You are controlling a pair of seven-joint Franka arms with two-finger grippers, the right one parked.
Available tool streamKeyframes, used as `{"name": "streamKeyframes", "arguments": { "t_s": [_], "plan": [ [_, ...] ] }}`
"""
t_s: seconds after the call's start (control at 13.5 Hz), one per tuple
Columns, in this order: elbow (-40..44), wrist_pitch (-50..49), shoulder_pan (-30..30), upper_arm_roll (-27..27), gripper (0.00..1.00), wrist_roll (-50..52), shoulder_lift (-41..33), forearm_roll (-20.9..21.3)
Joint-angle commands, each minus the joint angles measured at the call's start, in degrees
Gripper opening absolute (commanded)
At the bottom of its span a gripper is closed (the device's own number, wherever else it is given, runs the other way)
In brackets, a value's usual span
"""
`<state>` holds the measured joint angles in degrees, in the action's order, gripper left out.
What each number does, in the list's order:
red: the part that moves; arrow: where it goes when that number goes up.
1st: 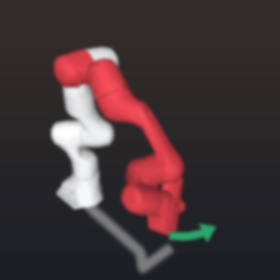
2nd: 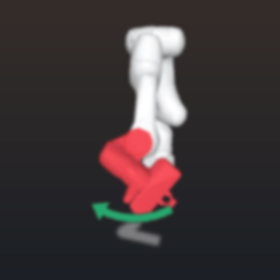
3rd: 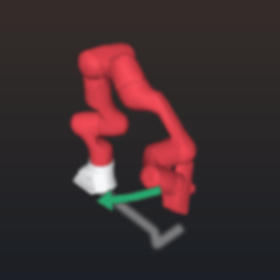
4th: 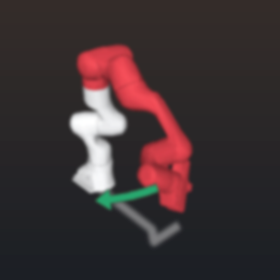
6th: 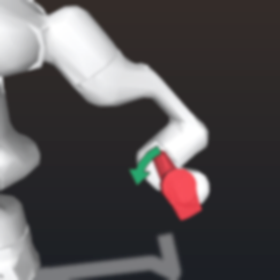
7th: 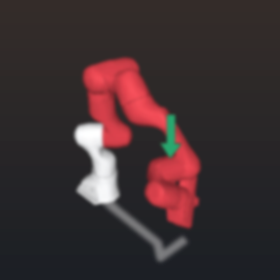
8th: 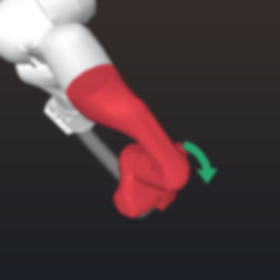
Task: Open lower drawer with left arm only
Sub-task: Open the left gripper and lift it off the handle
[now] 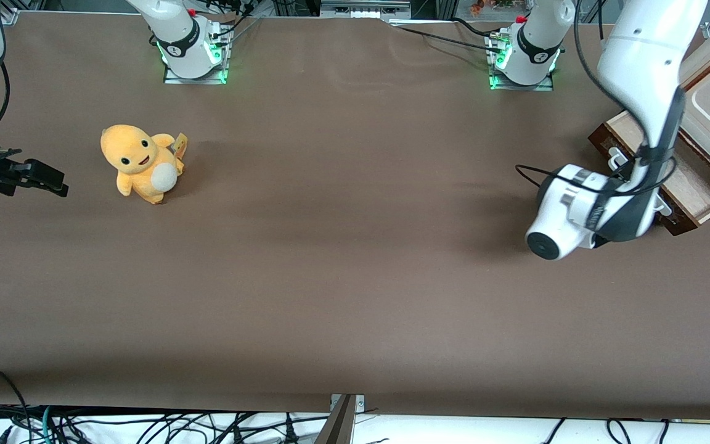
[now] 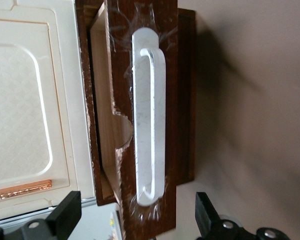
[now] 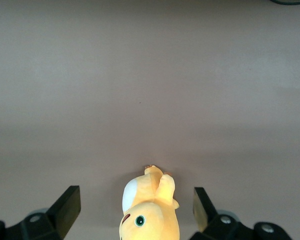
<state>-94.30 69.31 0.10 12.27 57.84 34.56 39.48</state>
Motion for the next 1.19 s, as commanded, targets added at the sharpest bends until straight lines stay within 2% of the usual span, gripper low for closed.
{"name": "streamKeyframes", "arguments": {
  "t_s": [0.0, 0.15, 0.45, 0.82, 1.04, 1.11],
  "plan": [
    [2.3, -0.7, -1.0, 0.4, 1.0, -6.9, -4.1, -5.3],
    [6.3, -0.8, -2.5, 0.3, 1.0, -13.9, -6.3, -11.2],
    [10.1, -0.9, -3.5, 0.4, 1.0, -27.7, -13.6, -20.0],
    [23.4, -5.2, -4.5, 0.1, 1.0, -40.7, -16.9, -35.1],
    [23.9, -4.1, -9.7, -0.5, 1.0, -46.4, -17.3, -45.9],
    [22.8, -1.3, -8.8, -2.2, 1.0, -48.3, -19.5, -45.9]
  ]
}}
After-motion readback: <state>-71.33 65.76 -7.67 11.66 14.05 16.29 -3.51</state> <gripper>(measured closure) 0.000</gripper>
